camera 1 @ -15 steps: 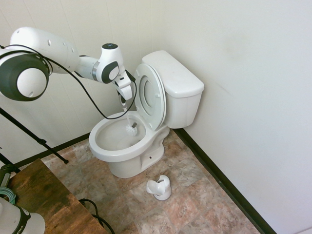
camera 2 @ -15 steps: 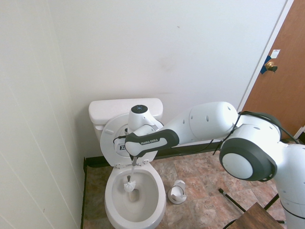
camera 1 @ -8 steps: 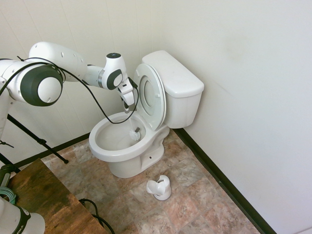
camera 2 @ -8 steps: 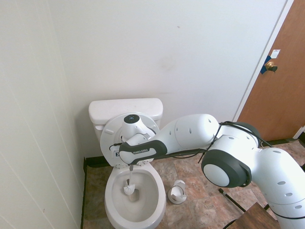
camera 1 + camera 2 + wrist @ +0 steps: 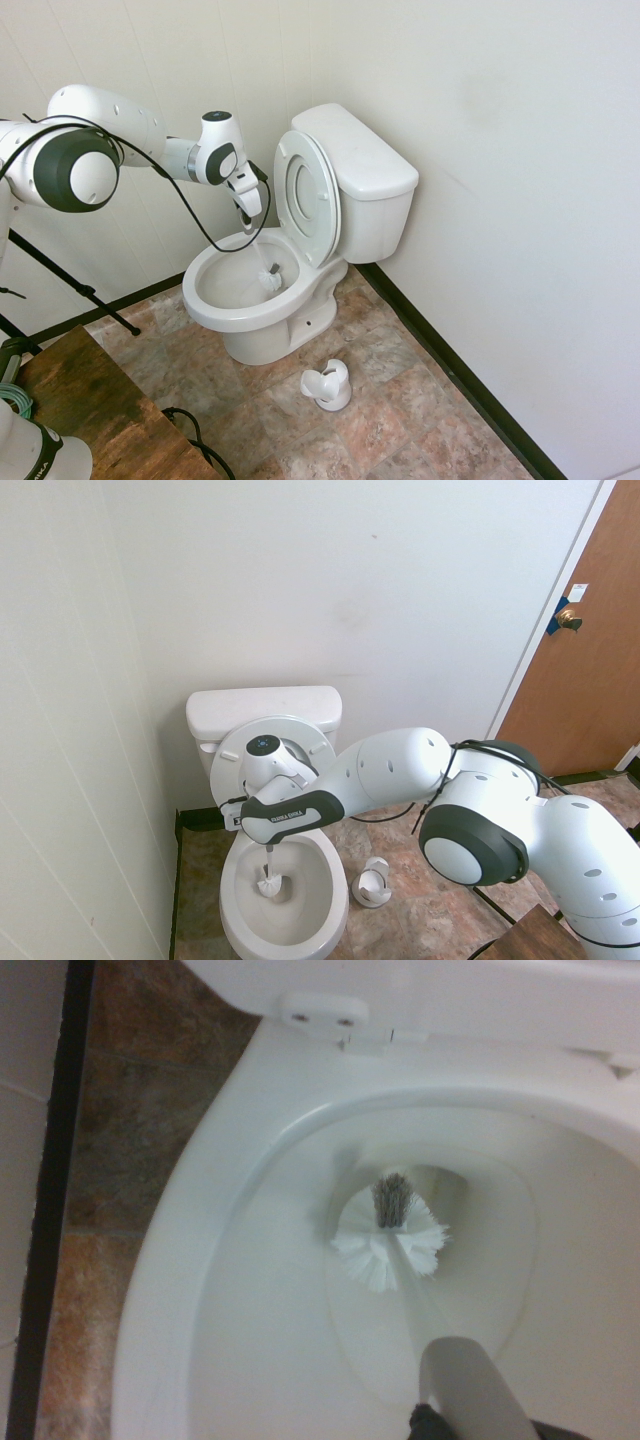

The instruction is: Clean the toilet

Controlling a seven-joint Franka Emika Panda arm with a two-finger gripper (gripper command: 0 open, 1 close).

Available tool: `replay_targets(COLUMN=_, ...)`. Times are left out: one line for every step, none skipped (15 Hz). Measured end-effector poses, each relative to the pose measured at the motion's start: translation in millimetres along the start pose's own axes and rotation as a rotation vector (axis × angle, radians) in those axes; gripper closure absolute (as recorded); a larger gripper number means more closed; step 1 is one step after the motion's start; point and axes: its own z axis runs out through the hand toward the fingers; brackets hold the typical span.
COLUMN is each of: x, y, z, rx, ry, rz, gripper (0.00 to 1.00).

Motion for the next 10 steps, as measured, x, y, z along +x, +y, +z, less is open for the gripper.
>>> replay_targets(x=-6.5, y=8.8, z=4.0, rx=-0.006, ry=0.002, rz=-0.008, gripper=1.0)
replay_targets(x=-12.9, y=18.4, z=6.8, rx=-0.011, ry=0.003, rz=-0.016, gripper=1.0)
replay_targets(x=-19.1, y=28.3, z=8.5, rx=-0.011, ry=0.004, rz=-0.025, gripper=1.0)
replay_targets(x=-24.4, y=39.0, z=9.6, rx=-0.014, ry=0.005, rz=-0.035, gripper=1.0)
replay_targets(x=-28.9, y=49.8, z=9.7, rx=-0.018, ry=0.007, rz=-0.043, gripper=1.0)
replay_targets(x=-32.0, y=60.2, z=8.1, rx=-0.019, ry=0.008, rz=-0.049, gripper=1.0)
replay_targets(x=-33.9, y=70.1, z=5.5, rx=-0.021, ry=0.008, rz=-0.053, gripper=1.0)
replay_targets(x=-34.3, y=79.6, z=2.4, rx=-0.026, ry=0.008, rz=-0.055, gripper=1.0)
replay_targets(x=-33.5, y=88.3, z=-0.8, rx=-0.031, ry=0.009, rz=-0.055, gripper=1.0)
replay_targets(x=-31.4, y=96.4, z=-4.1, rx=-0.037, ry=0.008, rz=-0.054, gripper=1.0)
